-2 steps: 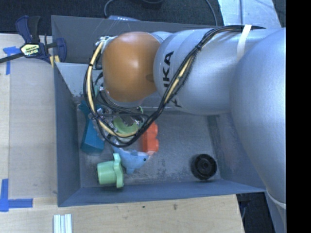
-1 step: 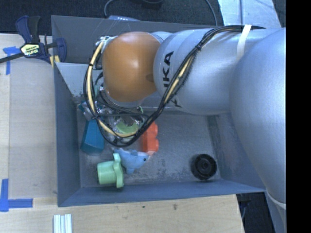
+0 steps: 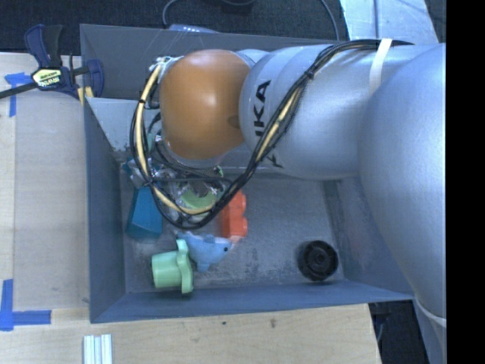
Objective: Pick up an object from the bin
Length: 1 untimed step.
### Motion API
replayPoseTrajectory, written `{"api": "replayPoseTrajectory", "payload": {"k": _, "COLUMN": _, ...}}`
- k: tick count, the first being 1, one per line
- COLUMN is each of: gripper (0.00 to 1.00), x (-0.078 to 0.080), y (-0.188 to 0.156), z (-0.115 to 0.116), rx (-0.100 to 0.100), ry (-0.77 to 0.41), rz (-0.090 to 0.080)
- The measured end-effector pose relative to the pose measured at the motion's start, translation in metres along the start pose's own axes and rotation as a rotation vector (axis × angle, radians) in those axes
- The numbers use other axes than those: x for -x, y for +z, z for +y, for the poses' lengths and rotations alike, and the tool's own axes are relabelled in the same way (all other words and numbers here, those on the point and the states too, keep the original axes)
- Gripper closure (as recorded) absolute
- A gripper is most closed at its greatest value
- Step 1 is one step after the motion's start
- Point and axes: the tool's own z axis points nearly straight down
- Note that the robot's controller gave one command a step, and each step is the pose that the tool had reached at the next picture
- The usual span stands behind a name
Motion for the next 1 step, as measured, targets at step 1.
{"api": "replayPoseTrajectory", "payload": {"k": 1, "gripper": 0.00, "x": 0.0022, "y": 0.0172, "z": 0.0034, "rx": -0.004, "ry": -0.120, "rz": -0.007}}
